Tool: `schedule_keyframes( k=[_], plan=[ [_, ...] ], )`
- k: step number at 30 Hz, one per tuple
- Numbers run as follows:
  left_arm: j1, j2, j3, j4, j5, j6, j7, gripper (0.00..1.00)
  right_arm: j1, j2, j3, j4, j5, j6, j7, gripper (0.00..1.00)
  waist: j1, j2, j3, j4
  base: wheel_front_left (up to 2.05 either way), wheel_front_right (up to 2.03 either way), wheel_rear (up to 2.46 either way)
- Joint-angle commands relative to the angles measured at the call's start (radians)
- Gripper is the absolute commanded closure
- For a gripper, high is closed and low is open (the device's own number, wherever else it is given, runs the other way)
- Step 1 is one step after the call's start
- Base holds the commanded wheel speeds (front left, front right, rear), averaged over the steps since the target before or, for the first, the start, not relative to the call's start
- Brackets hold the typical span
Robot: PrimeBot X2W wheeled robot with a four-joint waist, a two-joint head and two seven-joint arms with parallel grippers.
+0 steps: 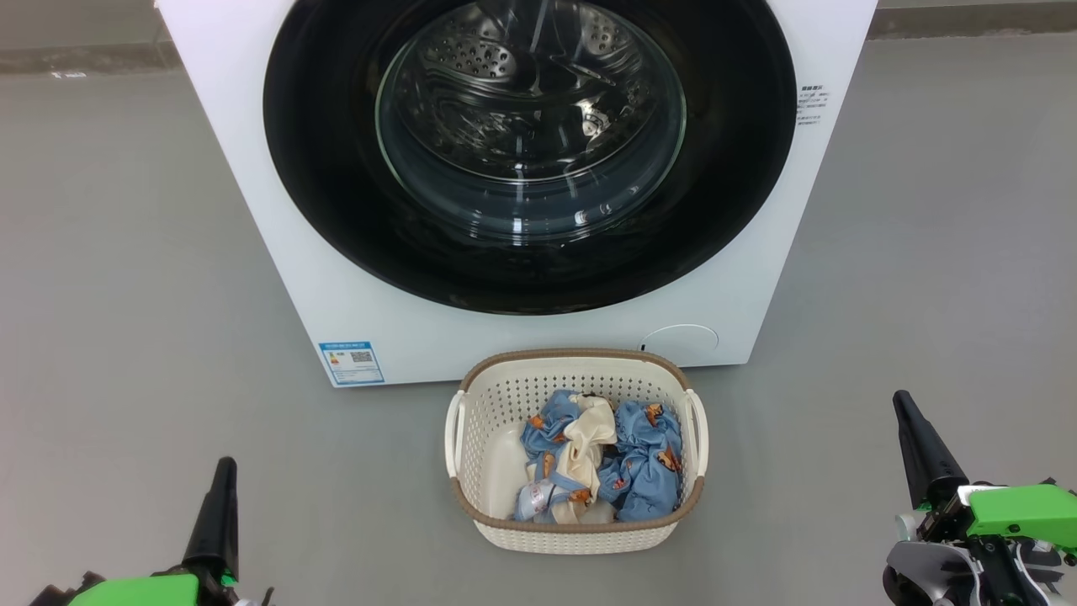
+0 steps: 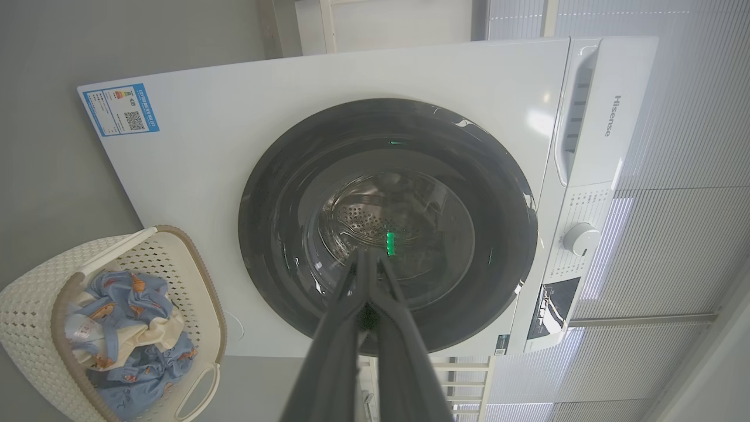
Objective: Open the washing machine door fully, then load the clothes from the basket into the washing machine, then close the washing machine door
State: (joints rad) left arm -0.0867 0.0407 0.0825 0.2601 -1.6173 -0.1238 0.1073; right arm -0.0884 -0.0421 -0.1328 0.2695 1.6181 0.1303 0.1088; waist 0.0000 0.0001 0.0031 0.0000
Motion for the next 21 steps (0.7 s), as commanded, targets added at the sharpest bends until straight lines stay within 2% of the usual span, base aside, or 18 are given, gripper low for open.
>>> schedule_keyframes(
  k=[1, 21],
  plan=[
    [-0.021, 0.009, 0.031, -0.015, 0.009, -0.007, 0.006, 1.0, -0.019, -0.008, 0.019, -0.025, -0.009, 0.0, 0.004, 1.0, 0.0, -0.0001, 0.0, 0.0, 0.0, 0.0, 0.0],
    [-0.021, 0.009, 0.031, -0.015, 0.009, -0.007, 0.006, 1.0, -0.019, -0.008, 0.019, -0.025, -0.009, 0.0, 0.004, 1.0, 0.0, -0.0001, 0.0, 0.0, 0.0, 0.0, 0.0]
  ],
)
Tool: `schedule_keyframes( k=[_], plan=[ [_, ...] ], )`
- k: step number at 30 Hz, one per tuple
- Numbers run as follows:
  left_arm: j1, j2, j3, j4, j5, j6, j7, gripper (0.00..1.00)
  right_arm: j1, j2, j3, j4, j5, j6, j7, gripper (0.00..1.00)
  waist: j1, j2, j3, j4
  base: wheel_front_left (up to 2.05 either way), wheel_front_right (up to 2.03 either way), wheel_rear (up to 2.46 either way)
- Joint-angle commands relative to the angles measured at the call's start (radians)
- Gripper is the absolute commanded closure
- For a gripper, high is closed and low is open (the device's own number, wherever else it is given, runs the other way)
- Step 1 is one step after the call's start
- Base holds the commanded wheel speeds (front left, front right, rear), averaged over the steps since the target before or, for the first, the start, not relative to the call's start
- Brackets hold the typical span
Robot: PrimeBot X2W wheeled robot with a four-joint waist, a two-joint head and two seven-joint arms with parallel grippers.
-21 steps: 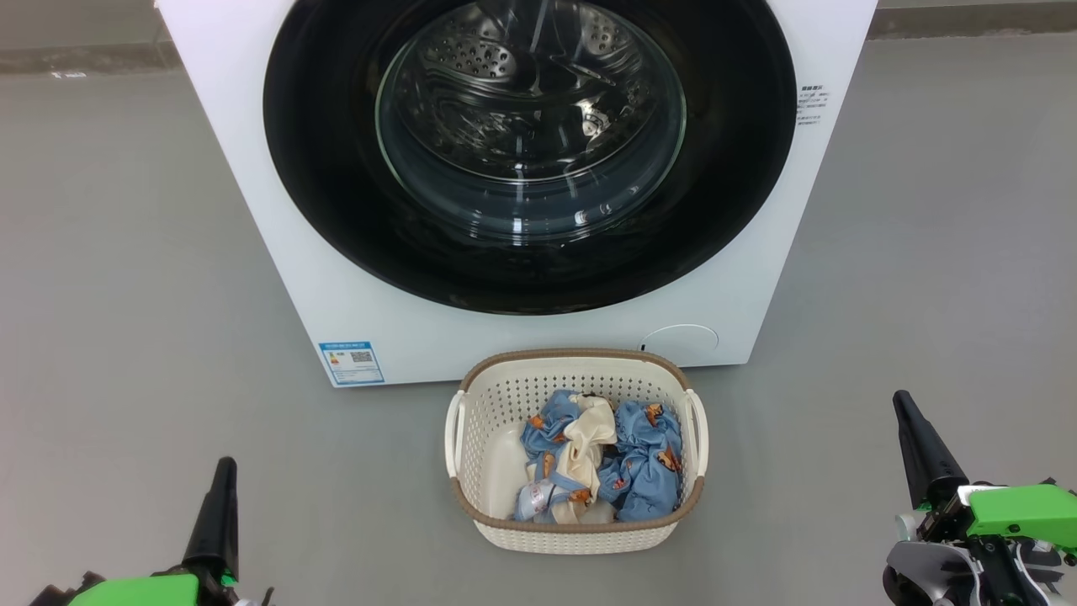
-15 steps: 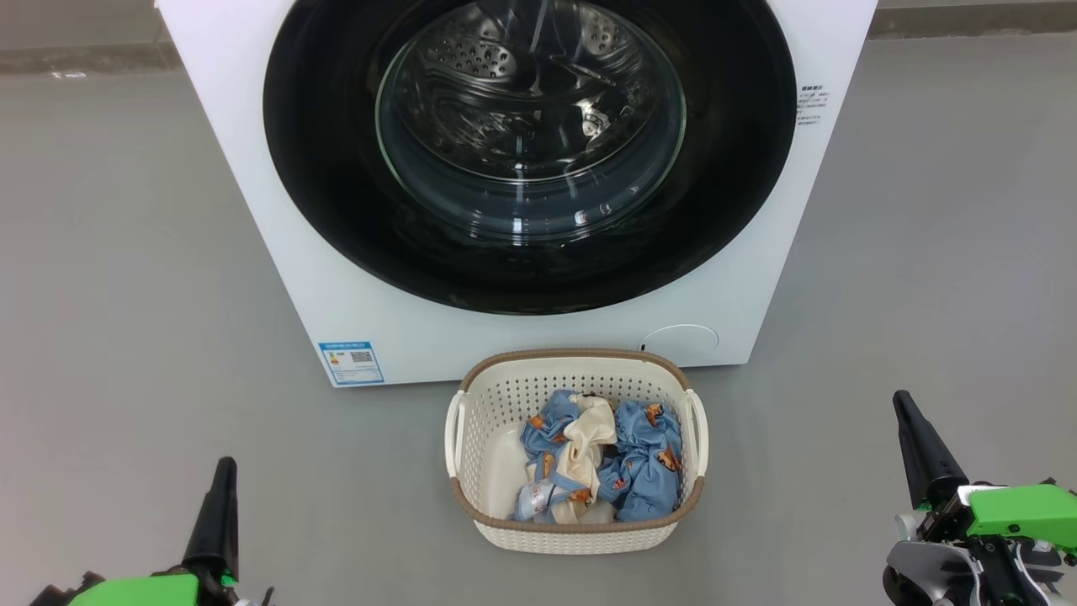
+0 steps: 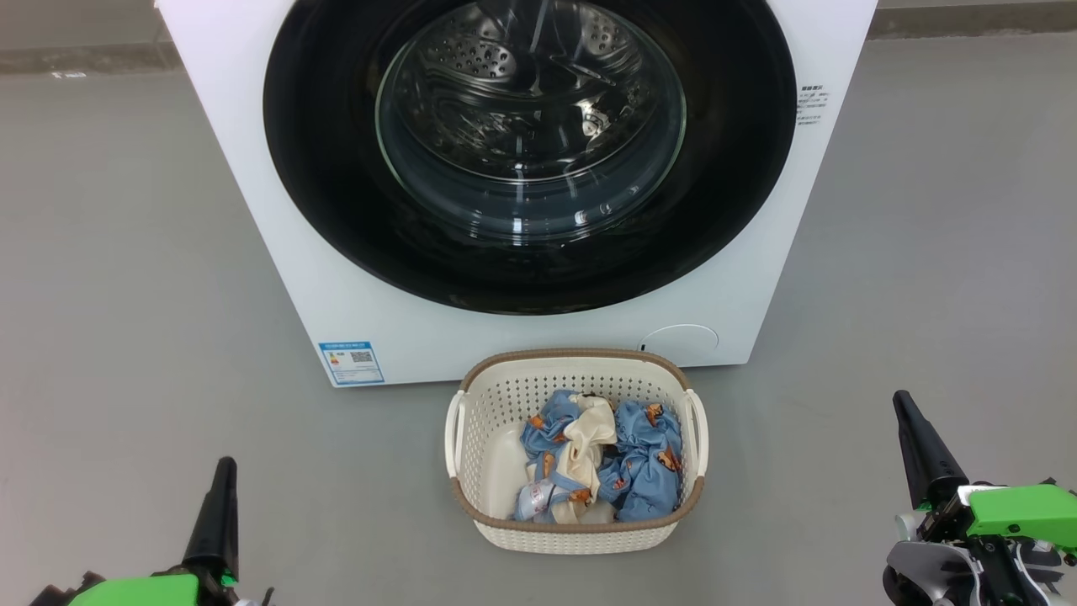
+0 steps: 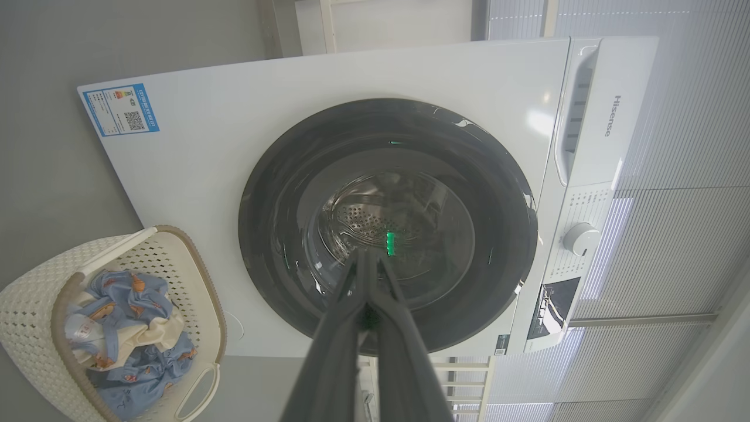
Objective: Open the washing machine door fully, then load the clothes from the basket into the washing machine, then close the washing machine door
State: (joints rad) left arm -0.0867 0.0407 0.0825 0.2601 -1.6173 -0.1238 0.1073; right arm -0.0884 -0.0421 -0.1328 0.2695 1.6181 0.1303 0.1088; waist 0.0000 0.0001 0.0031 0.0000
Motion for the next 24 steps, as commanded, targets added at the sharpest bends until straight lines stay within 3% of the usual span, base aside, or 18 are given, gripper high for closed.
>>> schedule_keyframes(
  k=[1, 24],
  plan=[
    [-0.021, 0.009, 0.031, -0.015, 0.009, -0.007, 0.006, 1.0, -0.019, -0.008, 0.019, -0.025, -0.009, 0.0, 0.004, 1.0, 0.0, -0.0001, 0.0, 0.0, 0.0, 0.0, 0.0],
    [-0.021, 0.009, 0.031, -0.015, 0.009, -0.007, 0.006, 1.0, -0.019, -0.008, 0.019, -0.025, -0.009, 0.0, 0.004, 1.0, 0.0, -0.0001, 0.0, 0.0, 0.0, 0.0, 0.0]
  ],
)
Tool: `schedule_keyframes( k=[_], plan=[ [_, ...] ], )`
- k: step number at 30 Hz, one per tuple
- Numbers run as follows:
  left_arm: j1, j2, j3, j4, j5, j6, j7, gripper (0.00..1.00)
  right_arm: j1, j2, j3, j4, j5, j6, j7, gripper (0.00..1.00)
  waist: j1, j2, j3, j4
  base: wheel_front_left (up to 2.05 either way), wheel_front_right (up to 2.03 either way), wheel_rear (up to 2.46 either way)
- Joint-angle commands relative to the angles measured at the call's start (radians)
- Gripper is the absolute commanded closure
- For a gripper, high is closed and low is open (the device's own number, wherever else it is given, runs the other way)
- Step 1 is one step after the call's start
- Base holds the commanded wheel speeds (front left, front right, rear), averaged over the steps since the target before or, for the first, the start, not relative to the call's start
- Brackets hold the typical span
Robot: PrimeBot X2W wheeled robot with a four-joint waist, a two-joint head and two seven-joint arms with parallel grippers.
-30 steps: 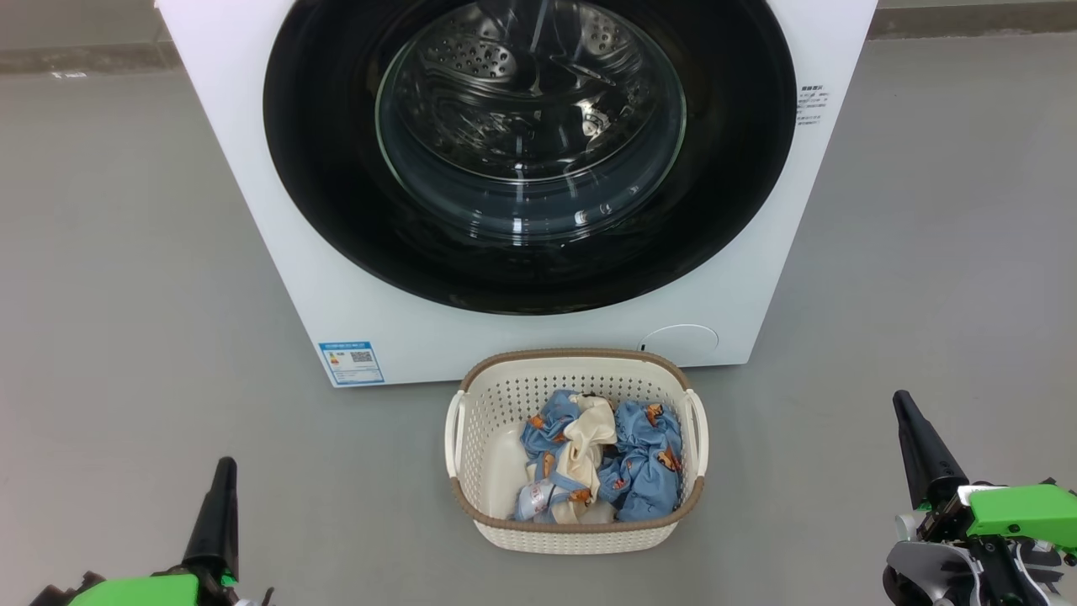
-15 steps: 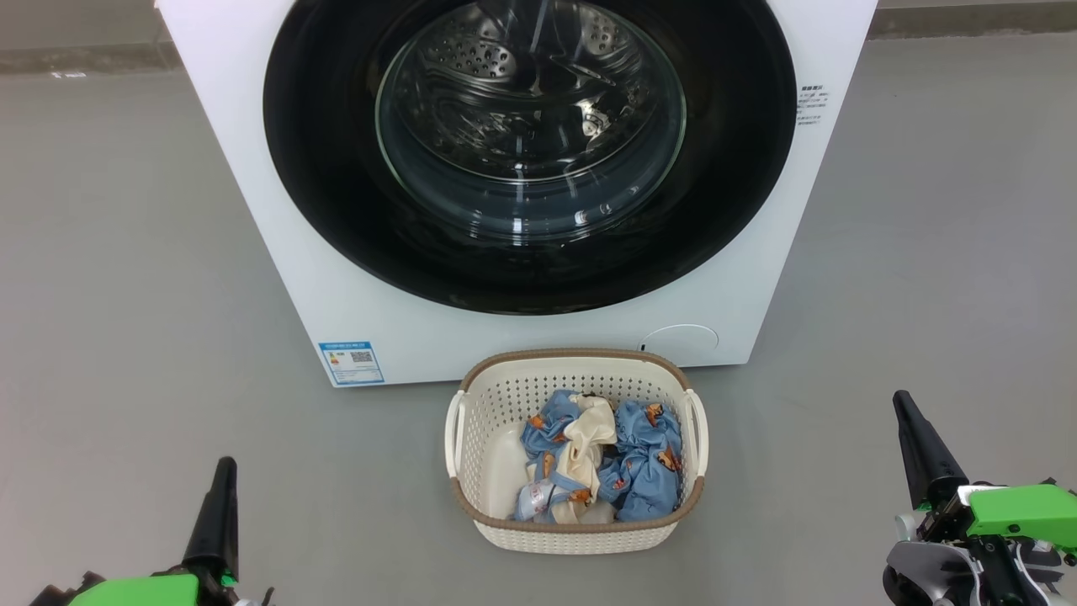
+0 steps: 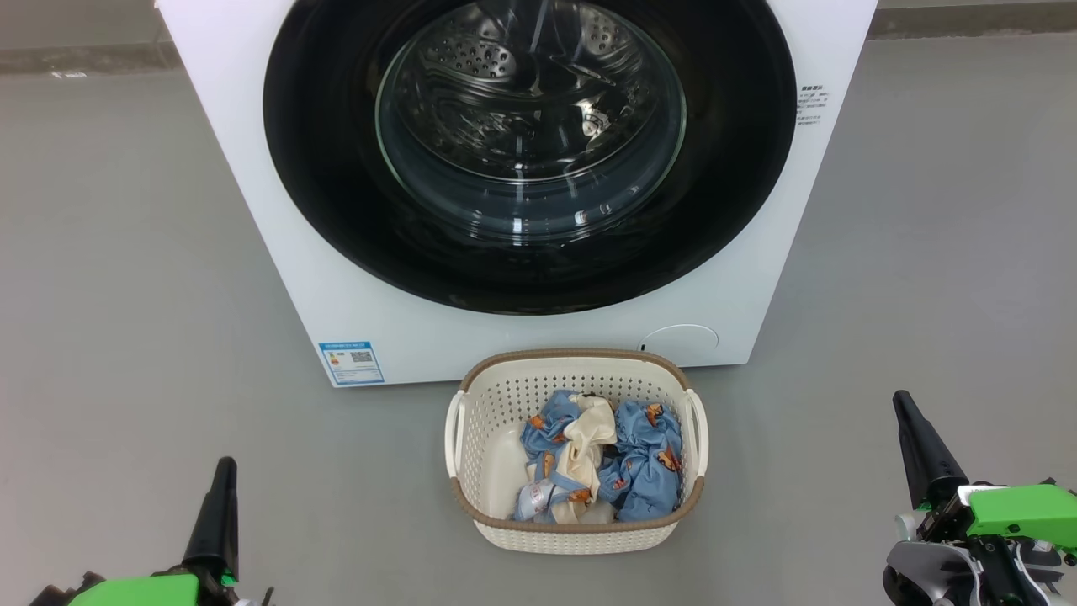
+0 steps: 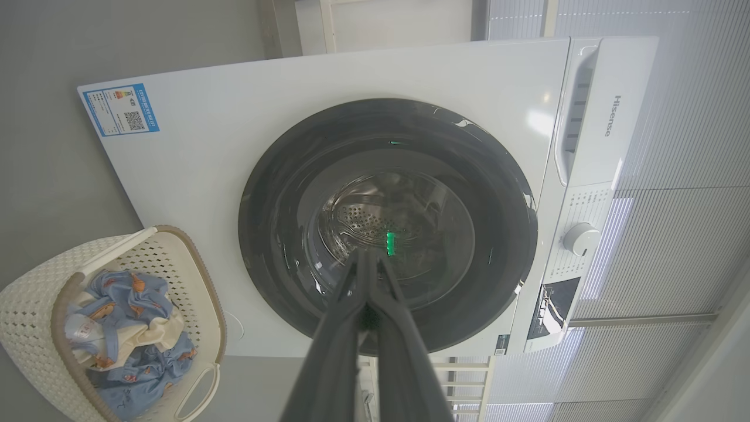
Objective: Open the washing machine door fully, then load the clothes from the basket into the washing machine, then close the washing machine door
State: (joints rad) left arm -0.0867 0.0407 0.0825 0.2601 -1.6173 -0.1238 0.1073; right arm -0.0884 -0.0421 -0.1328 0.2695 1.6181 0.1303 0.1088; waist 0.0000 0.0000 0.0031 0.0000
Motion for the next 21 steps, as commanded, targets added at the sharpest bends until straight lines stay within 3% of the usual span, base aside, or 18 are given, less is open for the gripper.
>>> schedule_keyframes(
  k=[1, 10, 11, 21],
  plan=[
    [-0.021, 0.009, 0.031, -0.015, 0.009, -0.007, 0.006, 1.0, -0.019, -0.008, 0.019, -0.025, -0.009, 0.0, 0.004, 1.0, 0.0, 0.0, 0.0, 0.0, 0.0, 0.0, 0.0],
    [-0.021, 0.009, 0.031, -0.015, 0.009, -0.007, 0.006, 1.0, -0.019, -0.008, 0.019, -0.025, -0.009, 0.0, 0.004, 1.0, 0.0, 0.0, 0.0, 0.0, 0.0, 0.0, 0.0],
    [0.0, 0.0, -0.001, 0.003, 0.0, 0.001, -0.001, 0.0, 0.0, 0.001, 0.0, 0.004, 0.0, 0.0, 0.0, 0.0, 0.0, 0.0, 0.0, 0.0, 0.0, 0.0, 0.0],
    [0.026, -0.013, -0.012, 0.038, 0.004, 0.002, -0.014, 0.0, 0.025, 0.017, 0.007, 0.043, 0.002, 0.0, -0.011, 0.0, 0.0015, 0.0, 0.001, -0.001, 0.0, 0.0, 0.0]
  ],
)
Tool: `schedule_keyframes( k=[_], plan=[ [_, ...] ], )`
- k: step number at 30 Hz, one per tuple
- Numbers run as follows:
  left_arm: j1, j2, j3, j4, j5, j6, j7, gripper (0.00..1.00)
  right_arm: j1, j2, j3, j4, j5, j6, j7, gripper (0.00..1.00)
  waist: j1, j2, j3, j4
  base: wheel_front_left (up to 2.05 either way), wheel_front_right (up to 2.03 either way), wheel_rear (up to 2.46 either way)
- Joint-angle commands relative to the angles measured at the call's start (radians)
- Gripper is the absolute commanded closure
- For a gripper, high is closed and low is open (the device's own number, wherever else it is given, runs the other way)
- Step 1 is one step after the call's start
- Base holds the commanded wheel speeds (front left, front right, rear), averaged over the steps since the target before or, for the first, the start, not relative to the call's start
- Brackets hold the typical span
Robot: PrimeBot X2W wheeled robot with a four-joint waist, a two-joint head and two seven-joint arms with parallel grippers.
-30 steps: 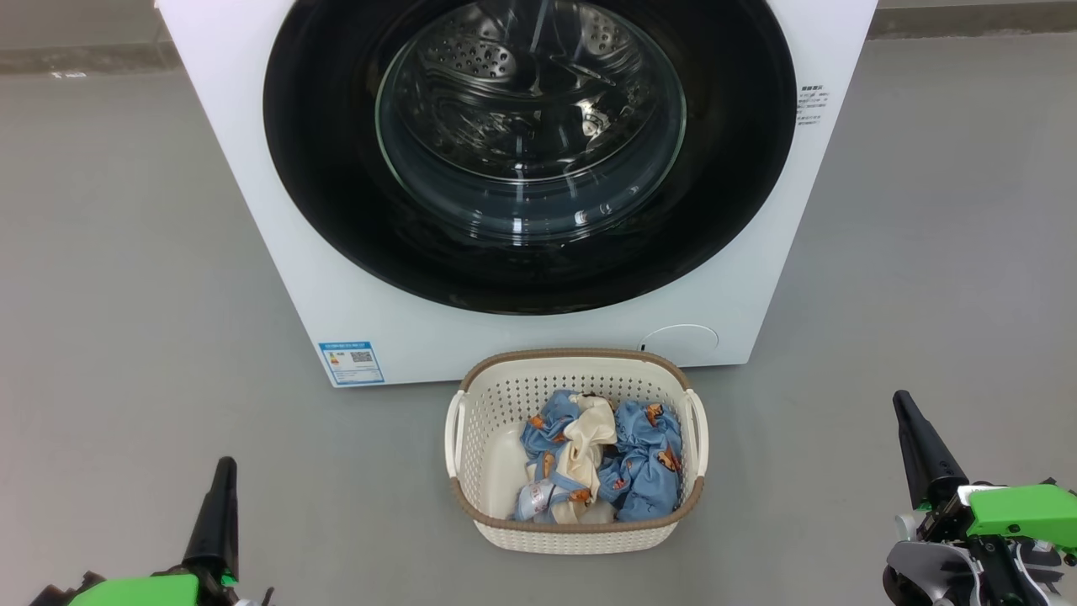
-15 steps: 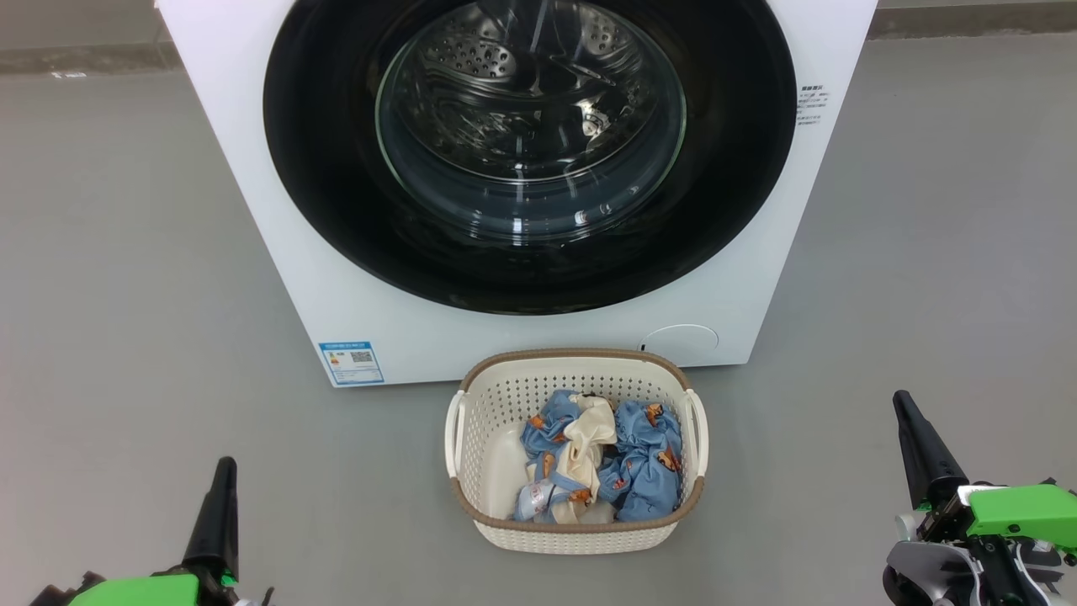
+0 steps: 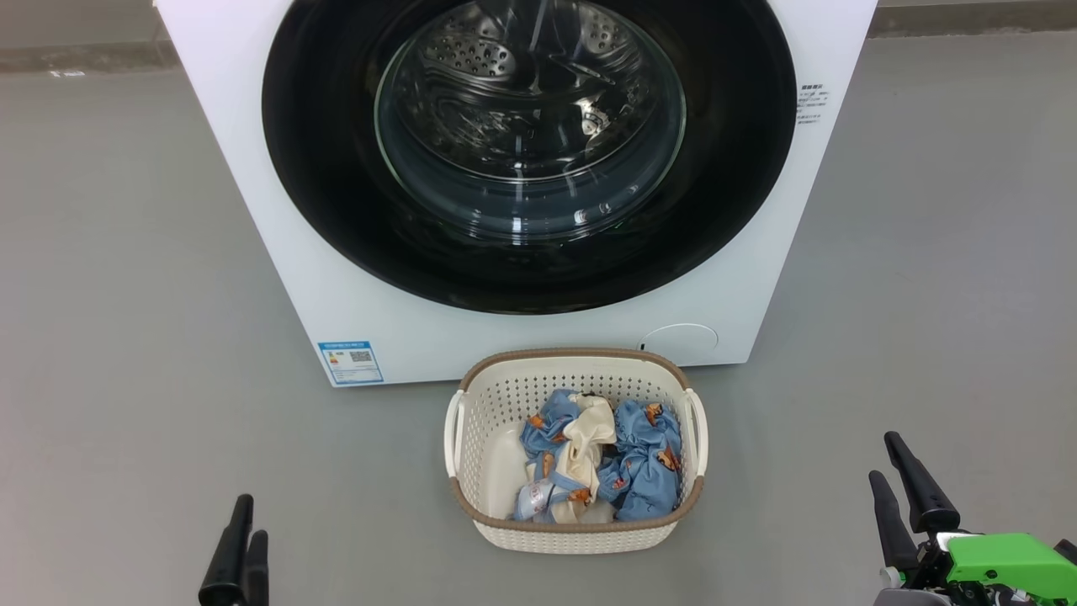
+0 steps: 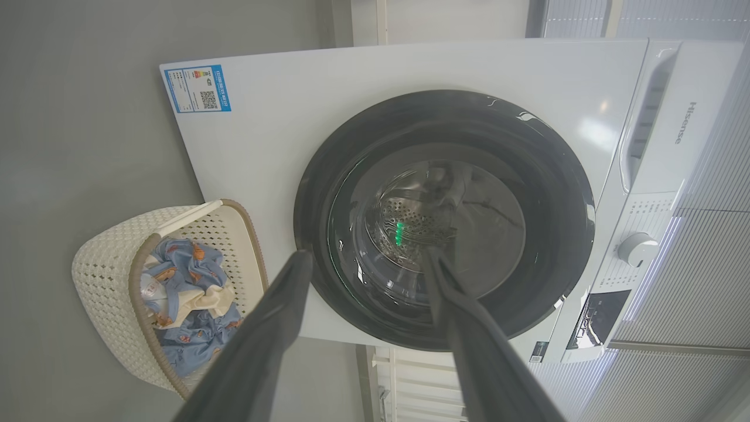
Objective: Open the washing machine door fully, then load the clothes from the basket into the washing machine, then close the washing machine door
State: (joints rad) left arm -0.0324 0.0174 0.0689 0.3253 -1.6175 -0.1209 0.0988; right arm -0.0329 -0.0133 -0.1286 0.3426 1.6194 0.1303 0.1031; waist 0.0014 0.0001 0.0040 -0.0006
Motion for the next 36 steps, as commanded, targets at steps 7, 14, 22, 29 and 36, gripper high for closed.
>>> schedule_keyframes(
  k=[7, 14, 22, 29, 36],
  plan=[
    [-0.033, 0.013, -0.008, -0.045, 0.009, -0.001, -0.027, 0.0, -0.036, -0.013, 0.016, -0.045, -0.001, 0.0, -0.025, 0.0, -0.0012, -0.0001, -0.001, -0.004, 0.0, 0.0, 0.0],
    [-0.038, 0.018, -0.022, -0.062, 0.02, -0.002, -0.047, 0.0, -0.042, -0.016, 0.027, -0.067, -0.005, 0.0, -0.036, 0.0, -0.0013, -0.0001, 0.0, -0.005, 0.0, 0.0, 0.0],
    [-0.046, 0.027, -0.036, -0.073, 0.051, -0.002, -0.073, 0.0, -0.049, -0.027, 0.048, -0.084, -0.029, 0.0, -0.06, 0.0, -0.0013, -0.0001, 0.001, -0.006, 0.0, 0.0, 0.0],
    [-0.053, 0.038, -0.055, -0.081, 0.096, -0.003, -0.095, 0.0, -0.059, -0.053, 0.084, -0.098, -0.078, 0.0, -0.093, 0.0, -0.0013, -0.0001, 0.002, -0.006, 0.0, 0.0, 0.0],
    [-0.061, 0.045, -0.064, -0.091, 0.162, -0.003, -0.115, 0.0, -0.072, -0.082, 0.126, -0.107, -0.141, 0.0, -0.118, 0.0, -0.0013, -0.0001, 0.005, -0.008, 0.0, 0.0, 0.0]
  ],
)
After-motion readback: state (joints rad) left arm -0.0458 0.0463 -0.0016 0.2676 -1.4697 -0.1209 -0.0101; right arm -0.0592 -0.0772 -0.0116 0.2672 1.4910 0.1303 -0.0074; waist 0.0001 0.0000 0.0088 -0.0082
